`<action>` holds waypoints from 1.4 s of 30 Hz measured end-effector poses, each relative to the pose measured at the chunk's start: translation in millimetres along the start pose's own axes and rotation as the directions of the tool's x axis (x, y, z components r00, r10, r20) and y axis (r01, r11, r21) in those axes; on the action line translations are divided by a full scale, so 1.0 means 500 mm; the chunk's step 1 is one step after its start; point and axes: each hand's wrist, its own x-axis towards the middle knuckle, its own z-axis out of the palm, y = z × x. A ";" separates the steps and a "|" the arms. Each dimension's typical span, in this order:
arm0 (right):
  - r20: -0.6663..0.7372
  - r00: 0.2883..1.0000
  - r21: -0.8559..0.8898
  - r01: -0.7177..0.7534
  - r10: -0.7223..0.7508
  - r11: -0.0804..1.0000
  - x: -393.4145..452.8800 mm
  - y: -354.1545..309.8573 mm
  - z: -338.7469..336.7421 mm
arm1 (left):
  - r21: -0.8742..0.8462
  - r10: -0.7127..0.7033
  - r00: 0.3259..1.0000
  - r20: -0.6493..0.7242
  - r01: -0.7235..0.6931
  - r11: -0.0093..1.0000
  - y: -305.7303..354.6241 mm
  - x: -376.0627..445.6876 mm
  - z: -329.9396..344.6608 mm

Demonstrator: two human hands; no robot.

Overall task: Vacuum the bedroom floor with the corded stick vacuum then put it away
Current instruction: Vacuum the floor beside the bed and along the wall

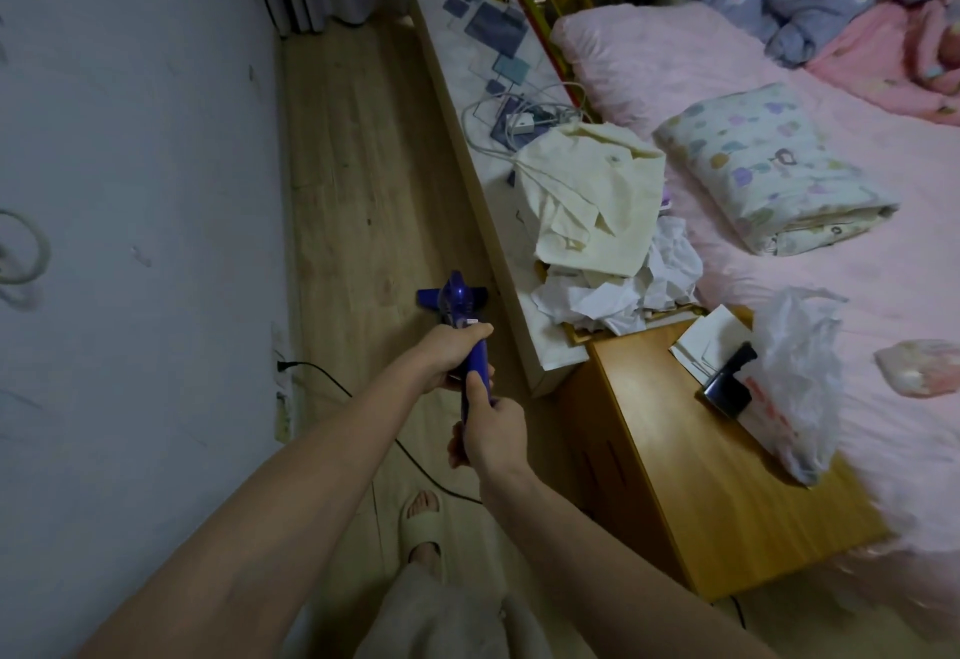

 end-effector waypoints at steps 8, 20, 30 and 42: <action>-0.013 1.000 0.013 -0.002 0.002 1.000 0.124 -0.097 0.087 | 0.062 0.000 1.000 0.025 -0.001 0.998 0.107 0.126 -0.089; -0.041 0.999 -0.079 0.012 -0.015 0.997 0.260 -0.172 0.119 | 0.030 0.002 0.998 0.059 -0.004 1.000 0.204 0.235 -0.120; -0.010 0.999 -0.041 -0.032 0.032 0.999 0.176 -0.127 0.109 | 0.077 -0.014 0.998 0.061 0.010 0.997 0.147 0.161 -0.104; 0.074 0.996 -0.113 -0.034 0.042 0.993 -0.002 -0.029 -0.053 | 0.028 -0.034 0.999 0.014 0.034 0.999 0.018 -0.013 0.042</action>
